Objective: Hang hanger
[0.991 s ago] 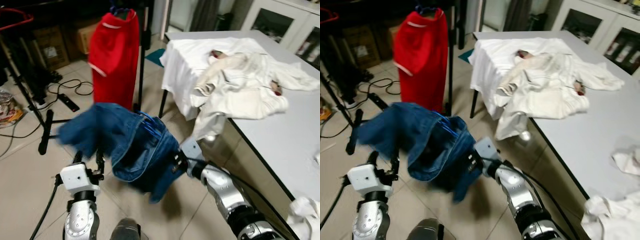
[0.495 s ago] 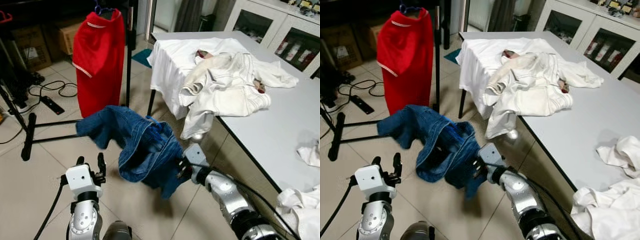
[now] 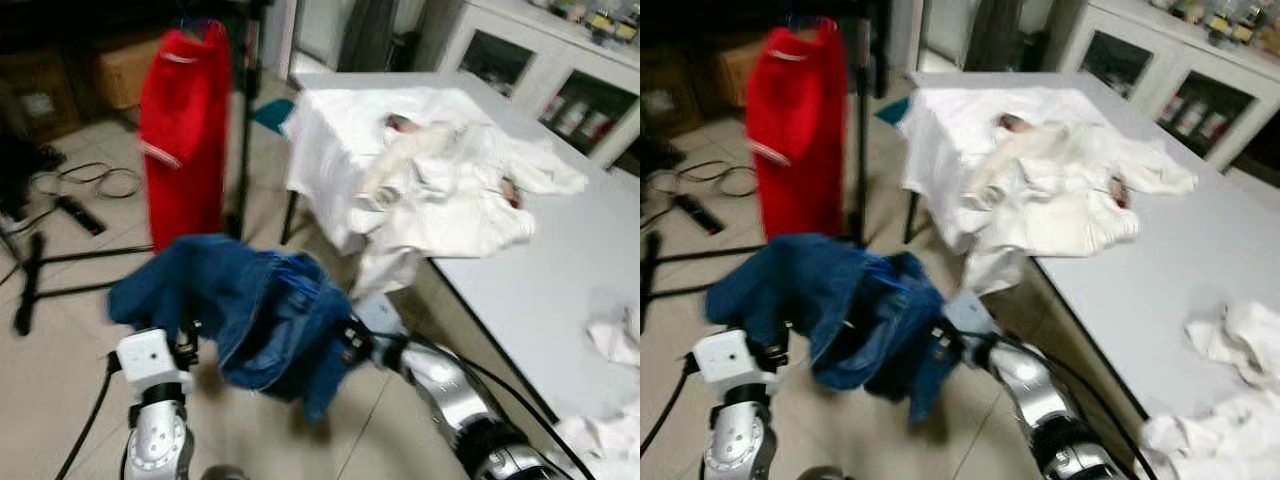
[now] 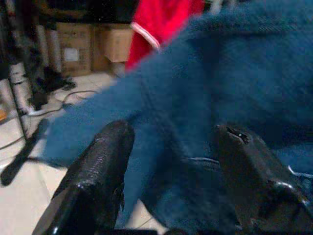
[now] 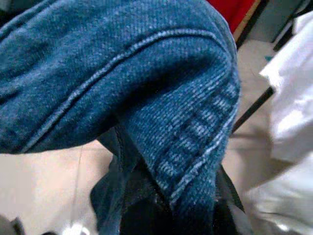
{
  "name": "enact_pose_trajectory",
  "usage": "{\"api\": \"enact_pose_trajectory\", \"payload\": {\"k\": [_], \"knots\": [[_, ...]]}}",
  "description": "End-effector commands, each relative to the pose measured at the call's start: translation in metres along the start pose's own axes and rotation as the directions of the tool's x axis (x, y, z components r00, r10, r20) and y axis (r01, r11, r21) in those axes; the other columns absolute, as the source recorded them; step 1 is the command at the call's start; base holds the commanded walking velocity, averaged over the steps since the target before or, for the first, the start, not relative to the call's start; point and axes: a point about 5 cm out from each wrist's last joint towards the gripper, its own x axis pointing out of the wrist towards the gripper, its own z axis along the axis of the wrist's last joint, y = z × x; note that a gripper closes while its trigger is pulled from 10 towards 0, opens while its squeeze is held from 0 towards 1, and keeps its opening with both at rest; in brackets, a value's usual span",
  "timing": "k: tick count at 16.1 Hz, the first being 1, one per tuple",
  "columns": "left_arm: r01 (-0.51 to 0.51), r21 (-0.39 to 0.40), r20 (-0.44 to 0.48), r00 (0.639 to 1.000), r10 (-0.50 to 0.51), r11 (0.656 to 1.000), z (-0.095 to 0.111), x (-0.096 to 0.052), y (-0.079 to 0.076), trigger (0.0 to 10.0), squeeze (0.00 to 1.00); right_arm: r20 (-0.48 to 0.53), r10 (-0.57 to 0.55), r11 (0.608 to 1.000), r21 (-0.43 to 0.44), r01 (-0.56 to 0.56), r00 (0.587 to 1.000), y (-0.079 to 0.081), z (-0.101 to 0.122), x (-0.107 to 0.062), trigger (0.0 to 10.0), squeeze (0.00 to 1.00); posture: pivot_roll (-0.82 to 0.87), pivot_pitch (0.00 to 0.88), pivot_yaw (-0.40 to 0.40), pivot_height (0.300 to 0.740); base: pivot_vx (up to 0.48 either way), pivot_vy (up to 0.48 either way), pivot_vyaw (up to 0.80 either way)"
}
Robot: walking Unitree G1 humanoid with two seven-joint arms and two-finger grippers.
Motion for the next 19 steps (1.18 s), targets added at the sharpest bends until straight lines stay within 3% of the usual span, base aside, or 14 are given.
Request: {"api": "enact_pose_trajectory", "payload": {"k": [1,6,8,10,19], "knots": [[0.022,-0.013,-0.001,1.0,-0.022,1.0,-0.0012,-0.0028,-0.0109,10.0,0.0,0.009,-0.04,0.999,-0.004,0.04,0.999,-0.0107,-0.0017,-0.008,10.0,0.0,0.26,0.036,-0.156,0.71,0.424,0.0,0.0],[0.034,-0.003,0.003,0.999,-0.034,0.999,-0.0006,-0.0004,-0.0103,10.0,0.0,0.025,-0.048,0.999,-0.009,0.048,0.999,-0.0116,-0.0008,-0.009,10.0,0.0,0.25,0.03,-0.141,0.71,0.424,0.0,0.0],[0.051,0.0,0.005,0.999,-0.051,0.999,-0.0002,0.0006,-0.013,10.0,0.0,0.048,-0.034,0.998,-0.048,0.036,0.998,-0.0084,0.0008,-0.01,10.0,0.0,0.25,0.029,-0.139,0.71,0.424,0.0,0.8],[0.06,0.003,0.002,0.998,-0.06,0.998,-0.0007,0.0005,-0.014,10.0,0.0,0.043,-0.041,0.999,-0.023,0.042,0.998,-0.0083,-0.0012,-0.01,10.0,0.0,0.24,0.029,-0.128,0.71,0.424,0.0,0.77],[0.061,0.006,0.006,0.998,-0.061,0.998,0.0,0.0024,-0.0126,10.0,0.0,0.05,-0.047,0.999,-0.014,0.047,0.998,-0.0078,0.0015,-0.0057,10.0,0.0,0.25,0.023,-0.13,0.71,0.424,0.0,0.0]]}}
